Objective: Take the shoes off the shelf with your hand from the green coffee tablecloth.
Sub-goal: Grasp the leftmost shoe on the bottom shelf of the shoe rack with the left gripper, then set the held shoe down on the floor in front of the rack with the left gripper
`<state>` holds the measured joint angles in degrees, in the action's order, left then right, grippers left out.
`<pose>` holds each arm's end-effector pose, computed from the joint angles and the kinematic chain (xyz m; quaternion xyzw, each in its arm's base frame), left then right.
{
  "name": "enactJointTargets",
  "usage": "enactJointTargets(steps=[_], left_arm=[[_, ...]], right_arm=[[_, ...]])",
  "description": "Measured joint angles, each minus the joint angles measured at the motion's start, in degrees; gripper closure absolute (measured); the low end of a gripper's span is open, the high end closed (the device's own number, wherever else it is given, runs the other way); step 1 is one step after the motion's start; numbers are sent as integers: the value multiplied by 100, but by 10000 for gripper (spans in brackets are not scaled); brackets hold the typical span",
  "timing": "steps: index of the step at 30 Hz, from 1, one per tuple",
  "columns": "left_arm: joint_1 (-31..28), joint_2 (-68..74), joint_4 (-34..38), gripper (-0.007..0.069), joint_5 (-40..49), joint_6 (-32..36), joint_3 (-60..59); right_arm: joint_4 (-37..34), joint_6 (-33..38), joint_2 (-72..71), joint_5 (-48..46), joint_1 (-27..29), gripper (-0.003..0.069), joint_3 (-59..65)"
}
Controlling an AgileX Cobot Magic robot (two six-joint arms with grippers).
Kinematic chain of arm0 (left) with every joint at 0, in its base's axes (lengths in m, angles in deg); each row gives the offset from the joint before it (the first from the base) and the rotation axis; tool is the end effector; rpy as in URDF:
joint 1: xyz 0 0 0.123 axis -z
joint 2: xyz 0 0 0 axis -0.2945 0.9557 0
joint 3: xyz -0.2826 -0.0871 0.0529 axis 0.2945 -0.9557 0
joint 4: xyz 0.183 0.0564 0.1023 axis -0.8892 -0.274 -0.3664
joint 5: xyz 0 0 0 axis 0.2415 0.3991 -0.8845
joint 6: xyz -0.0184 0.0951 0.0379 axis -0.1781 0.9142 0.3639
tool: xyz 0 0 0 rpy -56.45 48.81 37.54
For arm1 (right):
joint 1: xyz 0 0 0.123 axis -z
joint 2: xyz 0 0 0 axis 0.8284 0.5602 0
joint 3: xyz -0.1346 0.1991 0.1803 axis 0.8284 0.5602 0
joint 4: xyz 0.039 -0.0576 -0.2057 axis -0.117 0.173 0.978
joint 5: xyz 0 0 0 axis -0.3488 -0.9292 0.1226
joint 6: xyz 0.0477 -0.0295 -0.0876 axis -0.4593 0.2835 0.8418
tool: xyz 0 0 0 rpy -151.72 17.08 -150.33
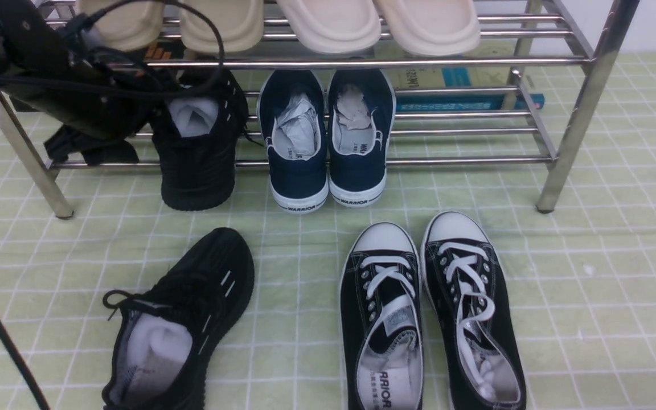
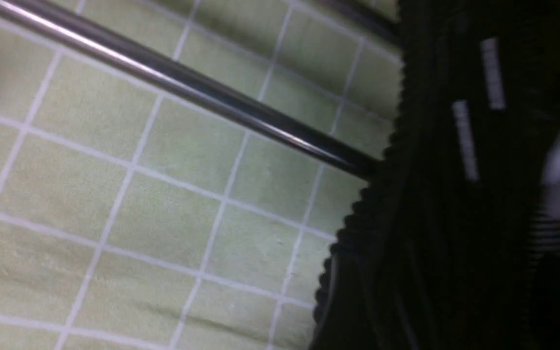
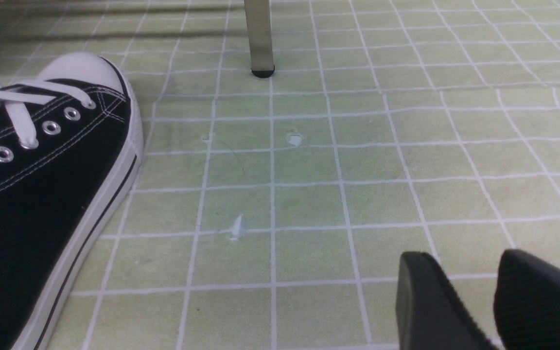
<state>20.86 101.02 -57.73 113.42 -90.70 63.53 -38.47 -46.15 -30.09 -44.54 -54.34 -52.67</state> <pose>0.3847 -0.0403 0.2871 -0.1909 0.9226 -0.1613 0.2938 0.0137 0.0014 0.1702 0.0385 0.8057 0.0221 0.5907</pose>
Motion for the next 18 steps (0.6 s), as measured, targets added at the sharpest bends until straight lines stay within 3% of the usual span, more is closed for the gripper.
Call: enactJointTargets(steps=[7,8,9,11,12,13,14,18], left_arm=[[0,254,84,168,-240,14,19],[0,318,140,226,-255,14,37],[0,324,140,235,-255,14,37],[0,359,183,389,-271,27,37],[0,359,183,401,-271,27,37],[0,359,183,503,-244,50,37],[0,352,178,558,-207,61,37],[0,174,117,596,163,60,37]], right_arm=[[0,5,0,0,0,421,0],[0,5,0,0,0,421,0],[0,5,0,0,0,421,0],[0,5,0,0,0,421,0],[0,5,0,0,0,421,0],[0,5,0,0,0,421,0],[0,5,0,0,0,421,0],[0,5,0,0,0,421,0]])
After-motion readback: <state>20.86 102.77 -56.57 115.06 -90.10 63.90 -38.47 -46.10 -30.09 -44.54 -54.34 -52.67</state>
